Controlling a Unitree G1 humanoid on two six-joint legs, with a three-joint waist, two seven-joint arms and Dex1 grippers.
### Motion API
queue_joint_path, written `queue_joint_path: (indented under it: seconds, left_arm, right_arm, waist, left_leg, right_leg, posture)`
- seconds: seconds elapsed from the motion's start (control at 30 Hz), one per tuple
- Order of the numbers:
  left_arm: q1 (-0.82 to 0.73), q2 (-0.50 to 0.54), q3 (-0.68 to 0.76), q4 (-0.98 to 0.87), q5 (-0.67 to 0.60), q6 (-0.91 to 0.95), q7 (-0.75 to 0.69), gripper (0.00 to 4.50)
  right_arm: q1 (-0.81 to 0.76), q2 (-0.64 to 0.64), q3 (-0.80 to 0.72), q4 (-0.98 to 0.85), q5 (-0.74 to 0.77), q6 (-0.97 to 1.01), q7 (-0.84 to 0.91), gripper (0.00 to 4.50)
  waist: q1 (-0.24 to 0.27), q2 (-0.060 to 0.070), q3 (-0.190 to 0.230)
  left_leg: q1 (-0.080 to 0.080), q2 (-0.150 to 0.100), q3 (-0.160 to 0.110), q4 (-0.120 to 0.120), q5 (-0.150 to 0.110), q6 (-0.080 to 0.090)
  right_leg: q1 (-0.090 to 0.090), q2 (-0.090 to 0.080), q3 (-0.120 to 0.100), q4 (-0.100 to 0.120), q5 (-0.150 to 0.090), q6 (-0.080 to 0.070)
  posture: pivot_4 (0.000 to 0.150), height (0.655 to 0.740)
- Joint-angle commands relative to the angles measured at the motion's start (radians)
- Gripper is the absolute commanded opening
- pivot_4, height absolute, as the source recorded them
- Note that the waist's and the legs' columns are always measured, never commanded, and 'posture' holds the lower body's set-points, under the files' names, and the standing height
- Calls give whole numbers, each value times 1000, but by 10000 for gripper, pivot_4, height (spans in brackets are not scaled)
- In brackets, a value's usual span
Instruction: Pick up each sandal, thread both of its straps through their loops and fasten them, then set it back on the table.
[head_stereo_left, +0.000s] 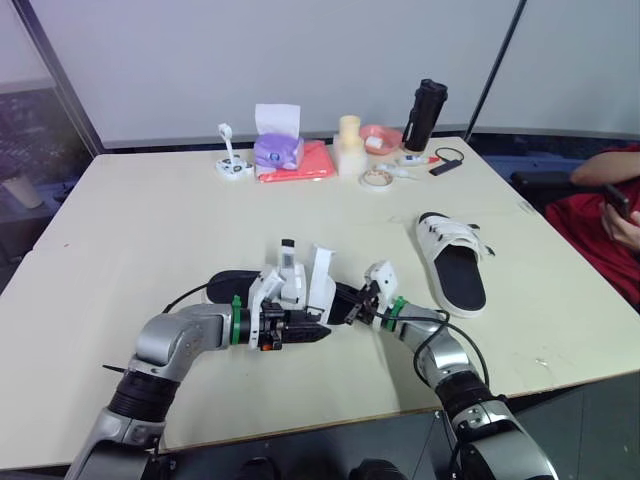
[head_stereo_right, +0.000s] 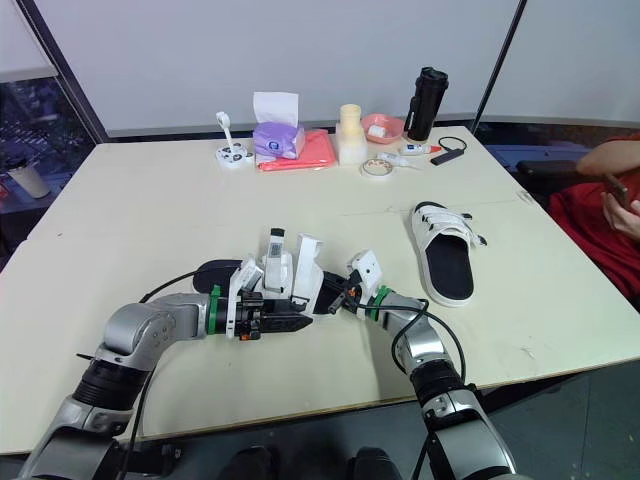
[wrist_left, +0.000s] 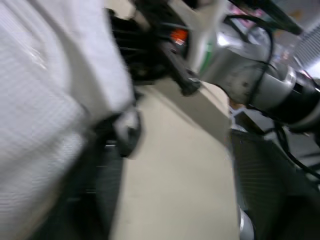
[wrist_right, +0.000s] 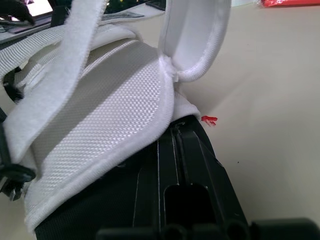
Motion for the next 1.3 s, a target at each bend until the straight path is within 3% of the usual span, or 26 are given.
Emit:
queue_joint_path:
  seconds: [0.03, 0.1, 0.27, 0.53, 0.93, 1.07, 1.3]
  left_arm:
    - [-5, -9, 49, -33, -35, 29, 31, 9856]
    - [3, -13, 57, -43, -43, 45, 43, 237]
    - [40, 9, 75, -83, -81, 106, 42, 237]
    - [126, 166, 12, -189, -139, 104, -144, 237]
    - [163, 309, -91, -236, -106, 34, -290, 237]
    - [145, 302, -73, -233, -140, 41, -293, 237]
    - [11, 180, 78, -136, -286, 141, -213, 237]
  right_arm:
    - [93, -31, 16, 210, -95, 92, -83, 0]
    - [94, -32, 18, 209, -95, 92, -82, 0]
    - [97, -32, 22, 205, -95, 92, -80, 0]
    - [89, -34, 26, 218, -95, 89, -78, 0]
    - [87, -36, 23, 222, -94, 88, -80, 0]
    - [84, -35, 21, 225, -93, 87, -82, 0]
    - [80, -34, 18, 235, -94, 84, -85, 0]
  waist:
    - [-1, 0, 0]
    - [-2, 0, 0]
    - [-4, 0, -1]
    - [-9, 0, -1]
    - [-10, 0, -1]
    - [-10, 0, -1]
    - [-8, 0, -1]
  left_leg:
    - [0, 0, 0, 0, 0, 0]
    - [0, 0, 0, 0, 0, 0]
    - [0, 0, 0, 0, 0, 0]
    - [0, 0, 0, -1, -2, 1]
    - [-1, 0, 0, -1, -2, 1]
    - [-1, 0, 0, -1, -2, 1]
    - [-2, 0, 0, -1, -2, 1]
  right_leg:
    - [0, 0, 0, 0, 0, 0]
    - [0, 0, 0, 0, 0, 0]
    - [0, 0, 0, 0, 0, 0]
    - [-2, 0, 0, 0, 0, 0]
    - [-3, -1, 0, 0, 0, 0]
    - [-3, -1, 0, 0, 0, 0]
    - [-3, -1, 0, 0, 0, 0]
  posture:
    - [1500, 7400]
    - [1500, 7400]
    - [1500, 7400]
    - [1500, 7400]
    - [1500, 7400]
    - [1500, 7400]
    - [1500, 7400]
